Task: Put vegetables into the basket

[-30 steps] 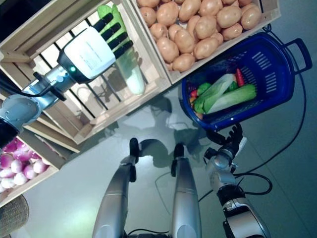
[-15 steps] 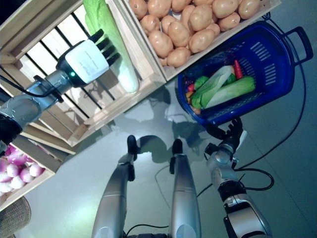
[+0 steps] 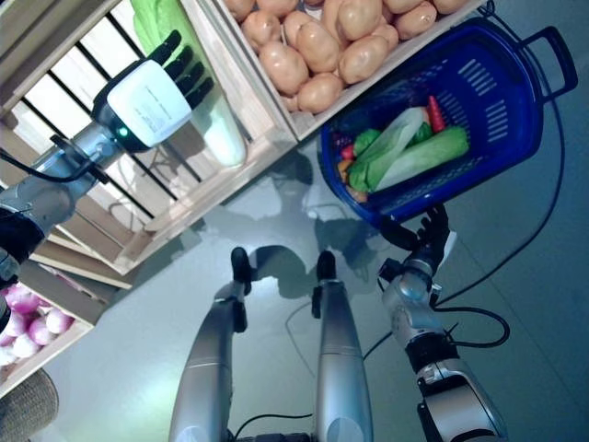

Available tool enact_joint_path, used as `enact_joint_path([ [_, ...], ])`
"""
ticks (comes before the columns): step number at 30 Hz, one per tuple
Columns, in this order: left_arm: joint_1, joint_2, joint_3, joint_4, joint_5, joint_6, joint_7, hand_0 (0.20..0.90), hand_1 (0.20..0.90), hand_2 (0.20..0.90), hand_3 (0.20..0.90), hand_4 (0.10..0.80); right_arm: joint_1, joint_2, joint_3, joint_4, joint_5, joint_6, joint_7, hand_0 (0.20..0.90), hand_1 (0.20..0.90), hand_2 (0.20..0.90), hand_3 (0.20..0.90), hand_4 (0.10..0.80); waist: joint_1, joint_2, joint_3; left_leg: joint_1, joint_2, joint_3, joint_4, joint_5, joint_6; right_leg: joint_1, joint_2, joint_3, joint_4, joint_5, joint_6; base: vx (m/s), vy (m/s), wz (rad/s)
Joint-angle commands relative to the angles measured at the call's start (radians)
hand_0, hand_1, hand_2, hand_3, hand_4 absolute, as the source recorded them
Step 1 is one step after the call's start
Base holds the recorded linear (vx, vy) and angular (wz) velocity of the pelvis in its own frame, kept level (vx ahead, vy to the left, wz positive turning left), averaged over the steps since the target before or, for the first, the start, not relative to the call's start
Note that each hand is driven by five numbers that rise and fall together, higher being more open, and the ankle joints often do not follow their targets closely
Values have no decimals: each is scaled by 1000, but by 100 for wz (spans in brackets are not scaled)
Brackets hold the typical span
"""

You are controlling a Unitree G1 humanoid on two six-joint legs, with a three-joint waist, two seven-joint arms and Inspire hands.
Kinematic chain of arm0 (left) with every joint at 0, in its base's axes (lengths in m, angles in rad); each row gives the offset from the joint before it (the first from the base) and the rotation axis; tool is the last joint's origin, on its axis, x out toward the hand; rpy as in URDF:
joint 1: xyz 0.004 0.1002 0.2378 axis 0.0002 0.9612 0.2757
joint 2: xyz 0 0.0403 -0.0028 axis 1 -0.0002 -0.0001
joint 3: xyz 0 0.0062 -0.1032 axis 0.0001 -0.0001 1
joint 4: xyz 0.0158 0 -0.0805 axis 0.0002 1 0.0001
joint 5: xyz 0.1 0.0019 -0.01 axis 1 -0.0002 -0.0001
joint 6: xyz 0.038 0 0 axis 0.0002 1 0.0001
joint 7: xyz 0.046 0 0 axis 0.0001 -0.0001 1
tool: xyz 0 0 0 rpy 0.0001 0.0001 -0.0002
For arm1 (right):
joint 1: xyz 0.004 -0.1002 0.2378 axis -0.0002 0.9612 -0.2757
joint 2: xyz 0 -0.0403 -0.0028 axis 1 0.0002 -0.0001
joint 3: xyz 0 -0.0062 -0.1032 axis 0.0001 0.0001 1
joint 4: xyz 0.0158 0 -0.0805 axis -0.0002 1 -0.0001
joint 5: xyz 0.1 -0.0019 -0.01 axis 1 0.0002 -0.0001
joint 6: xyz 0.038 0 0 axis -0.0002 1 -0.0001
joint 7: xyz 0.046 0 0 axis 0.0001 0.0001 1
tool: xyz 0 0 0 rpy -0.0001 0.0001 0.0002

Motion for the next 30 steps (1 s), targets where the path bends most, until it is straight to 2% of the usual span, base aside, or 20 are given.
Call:
enact_joint_path([
  [1, -115, 28, 146, 9, 20, 86, 122, 900, 900, 900, 900, 800, 17, -70, -29, -103, -17, -36, -22, 900, 900, 900, 900, 800, -15, -25, -2, 6, -30, 73, 55, -84, 71, 58, 62, -40, -133, 116, -60, 32, 20, -2],
  [6, -129, 18, 141, 19, 8, 87, 138, 900, 900, 900, 900, 800, 14, -72, -20, -117, -18, -32, -26, 900, 900, 900, 900, 800, -20, -24, -2, -8, -31, 75, 63, -87, 72, 41, 67, -34, -124, 115, -60, 22, 27, -2],
  [12, -133, 3, 132, 31, -4, 89, 68, 900, 900, 900, 900, 800, 8, -82, -24, -140, -22, -31, -19, 900, 900, 900, 900, 800, -27, -26, -2, -26, -31, 77, 76, -97, 74, 21, 70, -29, -113, 110, -59, 30, 32, -2],
  [30, -70, -19, 152, 123, -43, 161, 4, 900, 900, 900, 900, 800, 45, -123, -67, -287, -55, 9, -12, 900, 900, 900, 900, 800, -44, -52, -2, -109, -31, 78, 136, -129, 85, -67, 74, -15, -48, 105, -50, 19, 55, -4],
])
